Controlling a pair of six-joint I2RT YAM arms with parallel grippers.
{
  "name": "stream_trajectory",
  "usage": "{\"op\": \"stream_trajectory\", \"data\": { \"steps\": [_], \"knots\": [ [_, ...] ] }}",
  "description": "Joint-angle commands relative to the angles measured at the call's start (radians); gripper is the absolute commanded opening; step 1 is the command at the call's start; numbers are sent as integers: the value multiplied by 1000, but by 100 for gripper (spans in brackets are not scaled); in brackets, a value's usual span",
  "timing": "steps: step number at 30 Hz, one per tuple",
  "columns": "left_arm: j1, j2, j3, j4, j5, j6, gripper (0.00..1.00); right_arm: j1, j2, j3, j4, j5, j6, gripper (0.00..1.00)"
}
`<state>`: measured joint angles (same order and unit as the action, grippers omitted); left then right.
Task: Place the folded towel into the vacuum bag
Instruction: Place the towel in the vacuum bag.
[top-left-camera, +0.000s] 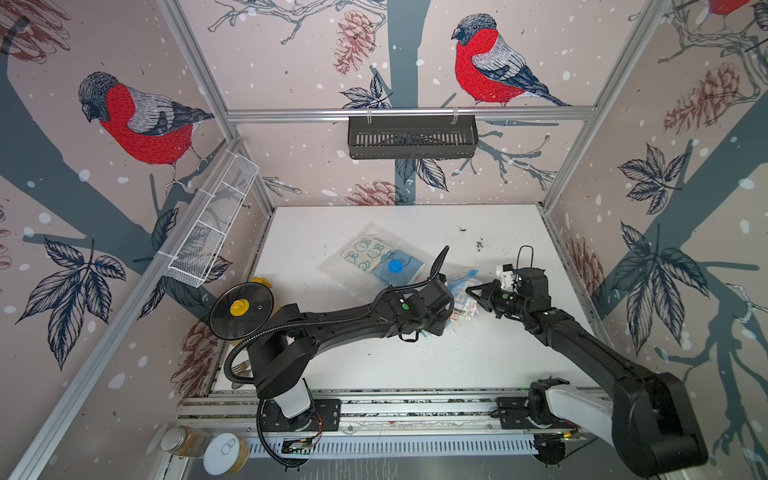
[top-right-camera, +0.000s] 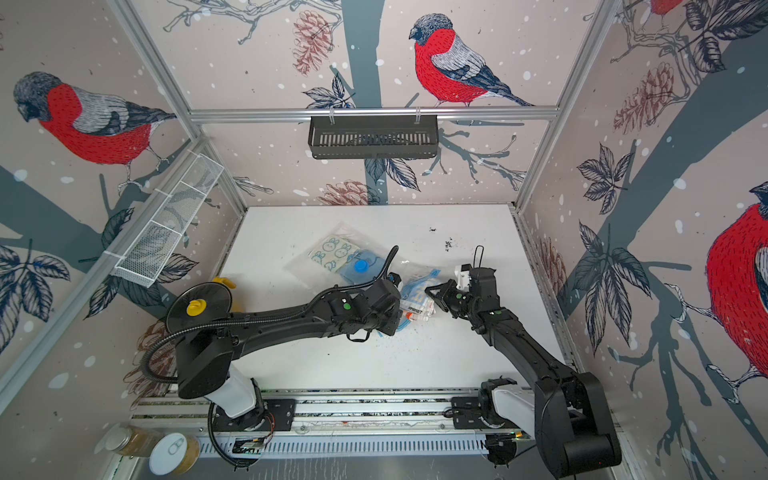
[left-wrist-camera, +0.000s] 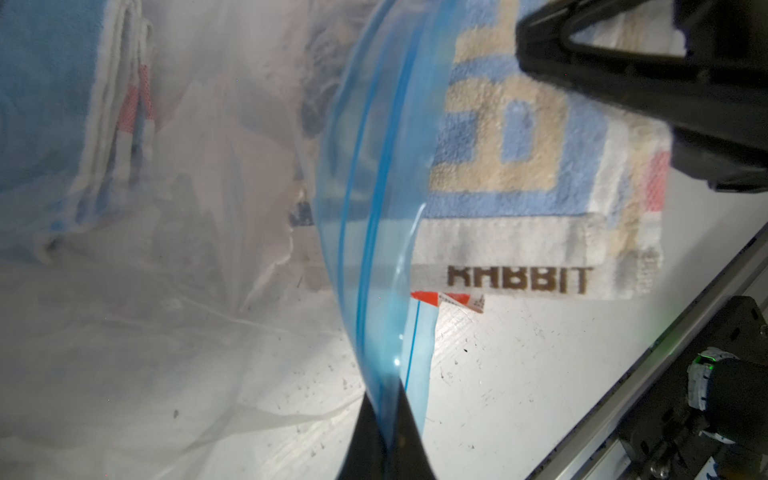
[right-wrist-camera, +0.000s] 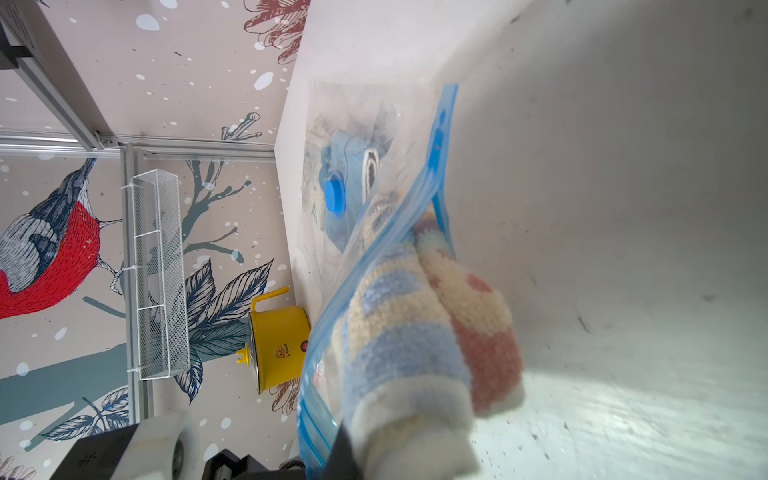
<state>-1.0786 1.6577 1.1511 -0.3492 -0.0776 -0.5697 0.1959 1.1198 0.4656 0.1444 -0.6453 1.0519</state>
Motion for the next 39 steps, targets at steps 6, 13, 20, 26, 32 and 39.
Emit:
{"op": "stream_trajectory", "data": {
  "steps": [6,13,20,26,32,39],
  "knots": [
    [-3,16,50,14,31,-14,0,65,19,-49,166,88,65,1],
    [-3,37,70,4,45,-5,0,158,93,-64,284,165,110,1],
    [-3,32,76,-10,44,1,0,210,217,-62,380,226,126,1],
    [-1,16,60,-7,41,7,0,212,268,-65,368,320,105,2],
    [-1,8,24,-3,68,23,0,216,321,-56,389,407,100,8],
    [12,-20,-17,20,87,36,0,285,431,-26,415,448,74,8]
  ]
}}
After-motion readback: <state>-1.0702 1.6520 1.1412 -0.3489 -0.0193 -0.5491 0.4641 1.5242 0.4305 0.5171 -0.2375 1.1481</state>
